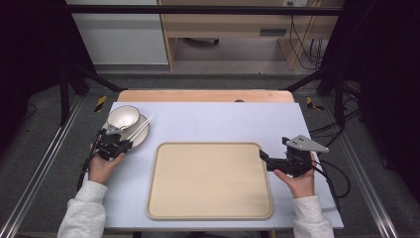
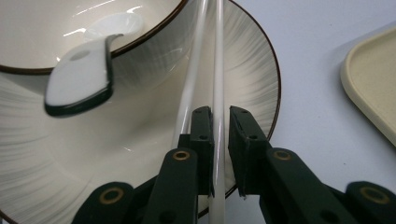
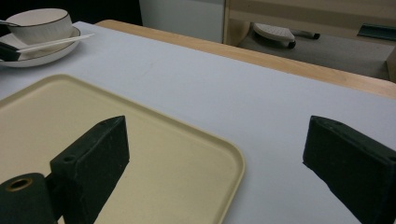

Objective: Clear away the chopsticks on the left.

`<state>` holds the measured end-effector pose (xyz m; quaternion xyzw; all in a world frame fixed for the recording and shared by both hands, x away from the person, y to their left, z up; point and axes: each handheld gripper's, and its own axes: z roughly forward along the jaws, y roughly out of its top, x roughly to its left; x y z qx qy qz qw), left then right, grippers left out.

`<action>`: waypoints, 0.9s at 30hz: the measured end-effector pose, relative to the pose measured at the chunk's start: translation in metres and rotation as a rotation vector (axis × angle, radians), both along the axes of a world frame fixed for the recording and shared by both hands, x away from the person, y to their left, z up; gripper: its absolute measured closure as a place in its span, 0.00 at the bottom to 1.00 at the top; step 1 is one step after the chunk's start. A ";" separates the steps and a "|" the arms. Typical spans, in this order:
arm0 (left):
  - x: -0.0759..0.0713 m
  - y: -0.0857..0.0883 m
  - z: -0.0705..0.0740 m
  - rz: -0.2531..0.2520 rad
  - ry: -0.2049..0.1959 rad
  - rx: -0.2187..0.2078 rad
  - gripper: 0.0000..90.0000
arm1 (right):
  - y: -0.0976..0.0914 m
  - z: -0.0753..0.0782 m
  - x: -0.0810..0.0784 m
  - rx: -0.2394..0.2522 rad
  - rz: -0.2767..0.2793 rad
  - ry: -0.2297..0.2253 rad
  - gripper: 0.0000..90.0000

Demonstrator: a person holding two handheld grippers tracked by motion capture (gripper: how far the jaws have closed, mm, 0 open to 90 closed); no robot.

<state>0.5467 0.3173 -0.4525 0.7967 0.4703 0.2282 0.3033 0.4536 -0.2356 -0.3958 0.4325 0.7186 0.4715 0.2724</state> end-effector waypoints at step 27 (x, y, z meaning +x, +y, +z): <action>-0.008 -0.013 0.015 0.042 -0.017 -0.013 0.94 | -0.003 0.002 -0.002 0.004 -0.005 -0.006 0.08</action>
